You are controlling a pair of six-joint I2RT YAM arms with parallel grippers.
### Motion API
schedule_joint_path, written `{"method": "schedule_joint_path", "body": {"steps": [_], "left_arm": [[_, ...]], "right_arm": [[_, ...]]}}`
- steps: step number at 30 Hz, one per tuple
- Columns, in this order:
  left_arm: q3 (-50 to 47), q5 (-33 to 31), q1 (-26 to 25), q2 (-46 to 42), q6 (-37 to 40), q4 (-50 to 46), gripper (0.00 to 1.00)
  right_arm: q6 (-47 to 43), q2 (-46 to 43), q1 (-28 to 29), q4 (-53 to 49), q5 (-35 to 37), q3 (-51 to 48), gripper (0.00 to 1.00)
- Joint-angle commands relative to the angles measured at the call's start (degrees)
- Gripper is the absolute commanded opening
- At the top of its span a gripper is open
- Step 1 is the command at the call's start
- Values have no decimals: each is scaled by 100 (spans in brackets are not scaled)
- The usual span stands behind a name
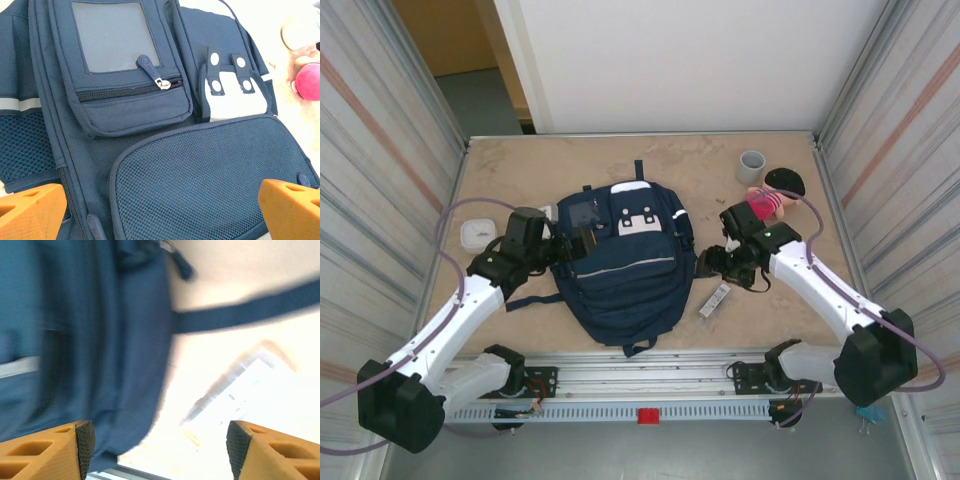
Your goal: Pack the student bag
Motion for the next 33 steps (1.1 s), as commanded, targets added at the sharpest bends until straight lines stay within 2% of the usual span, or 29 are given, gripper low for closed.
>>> {"method": "schedule_joint_path", "body": {"steps": [1,9,16,20,33], "left_arm": [[-5,142,31,-83,185,233,99],[123,95,31,-9,581,277,99],[-49,-32,39,4,390,580,99],[-139,-30,39,87,256,857,99],[36,-60,48,221,632,1009,99]], "right_arm": [[1015,129,-44,-419,403,-385,71],[1542,402,-22,522,-90,-714,73],[1725,958,-14,544,20,-702,73],[1776,1075,8,632,-3,-684,69],[1641,1879,60,882,-59,-617,65]]}}
